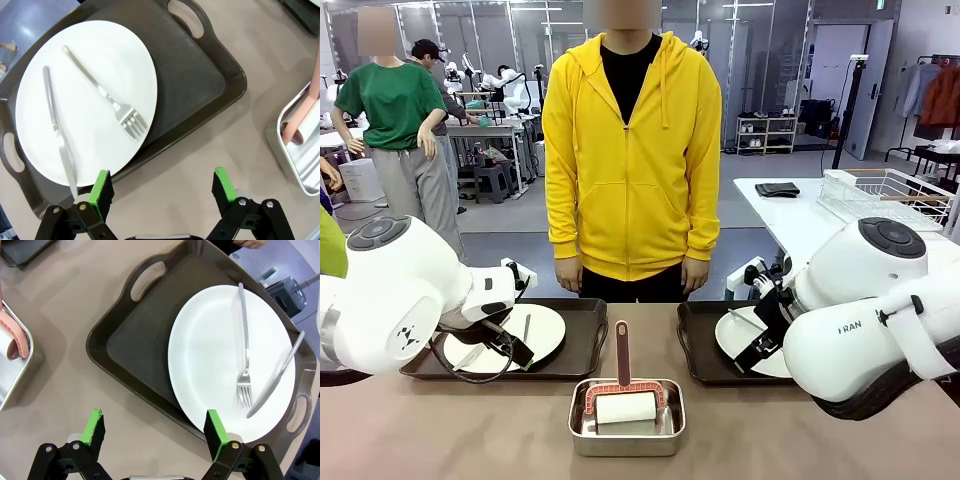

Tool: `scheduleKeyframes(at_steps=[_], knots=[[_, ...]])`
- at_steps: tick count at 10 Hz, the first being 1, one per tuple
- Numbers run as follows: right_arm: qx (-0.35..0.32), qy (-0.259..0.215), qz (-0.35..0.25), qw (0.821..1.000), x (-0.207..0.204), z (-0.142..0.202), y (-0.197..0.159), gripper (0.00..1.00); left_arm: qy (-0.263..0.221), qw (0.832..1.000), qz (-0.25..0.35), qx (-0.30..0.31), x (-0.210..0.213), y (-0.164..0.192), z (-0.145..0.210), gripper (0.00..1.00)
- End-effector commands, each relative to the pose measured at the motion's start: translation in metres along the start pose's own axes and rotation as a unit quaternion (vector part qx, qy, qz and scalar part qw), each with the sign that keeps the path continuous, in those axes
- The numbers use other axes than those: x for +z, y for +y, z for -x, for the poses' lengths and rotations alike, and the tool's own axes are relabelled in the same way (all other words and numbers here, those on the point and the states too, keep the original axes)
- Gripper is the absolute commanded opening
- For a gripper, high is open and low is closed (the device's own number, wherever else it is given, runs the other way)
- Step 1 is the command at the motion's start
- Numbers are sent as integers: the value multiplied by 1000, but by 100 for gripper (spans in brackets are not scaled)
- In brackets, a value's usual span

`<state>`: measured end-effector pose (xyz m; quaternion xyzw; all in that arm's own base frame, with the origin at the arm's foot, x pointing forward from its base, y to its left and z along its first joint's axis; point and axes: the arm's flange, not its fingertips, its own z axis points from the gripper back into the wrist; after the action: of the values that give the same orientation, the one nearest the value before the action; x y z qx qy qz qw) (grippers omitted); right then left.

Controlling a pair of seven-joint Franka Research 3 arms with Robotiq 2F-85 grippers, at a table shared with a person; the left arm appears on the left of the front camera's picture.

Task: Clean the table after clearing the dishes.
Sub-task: When the left (or right) Handle tray is removed, use the left hand (or right hand) to clean the left (or right) side of the table with the Lint Roller.

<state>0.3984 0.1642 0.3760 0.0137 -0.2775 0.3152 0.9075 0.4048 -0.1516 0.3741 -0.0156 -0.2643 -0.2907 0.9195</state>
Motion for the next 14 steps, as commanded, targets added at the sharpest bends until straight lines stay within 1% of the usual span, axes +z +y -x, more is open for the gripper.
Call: scheduleKeyframes(at_steps=[1, 2, 3, 4, 5, 6, 7, 8, 9, 10, 11, 12, 13, 14], knots=[[-15, 8, -43, 999, 22, -19, -22, 100, 20, 1000, 21, 12, 18, 12, -18, 100], [-31, 10, -88, 996, 34, -31, -37, 100, 24, 998, 60, 14, 28, 21, -29, 100], [-56, 15, -136, 989, 43, -38, -52, 100, 27, 996, 81, 17, 37, 30, -35, 100], [-88, 20, -196, 976, 50, -41, -67, 100, 22, 990, 130, 43, 46, 41, -39, 100], [-132, 10, -247, 960, 56, -40, -82, 100, 12, 977, 198, 75, 56, 58, -37, 100], [-195, 19, -319, 927, 63, -34, -98, 100, -21, 951, 283, 118, 69, 81, -27, 100], [-234, -5, -386, 892, 71, -24, -111, 100, -62, 914, 375, 143, 81, 99, -11, 100], [-275, -17, -449, 850, 80, -11, -126, 100, -113, 872, 446, 167, 88, 116, 9, 100], [-302, -56, -490, 816, 93, 5, -144, 100, -155, 842, 477, 200, 93, 133, 34, 100], [-324, -97, -491, 803, 109, 29, -167, 100, -197, 829, 477, 216, 104, 155, 68, 100], [-354, -122, -470, 799, 123, 62, -196, 100, -238, 813, 465, 259, 120, 184, 110, 100], [-379, -127, -447, 800, 136, 94, -220, 100, -262, 808, 451, 276, 133, 202, 143, 100], [-442, -166, -400, 786, 160, 151, -258, 100, -273, 816, 418, 293, 153, 224, 192, 100], [-489, -205, -366, 765, 179, 194, -278, 100, -260, 826, 382, 321, 165, 239, 227, 100]])
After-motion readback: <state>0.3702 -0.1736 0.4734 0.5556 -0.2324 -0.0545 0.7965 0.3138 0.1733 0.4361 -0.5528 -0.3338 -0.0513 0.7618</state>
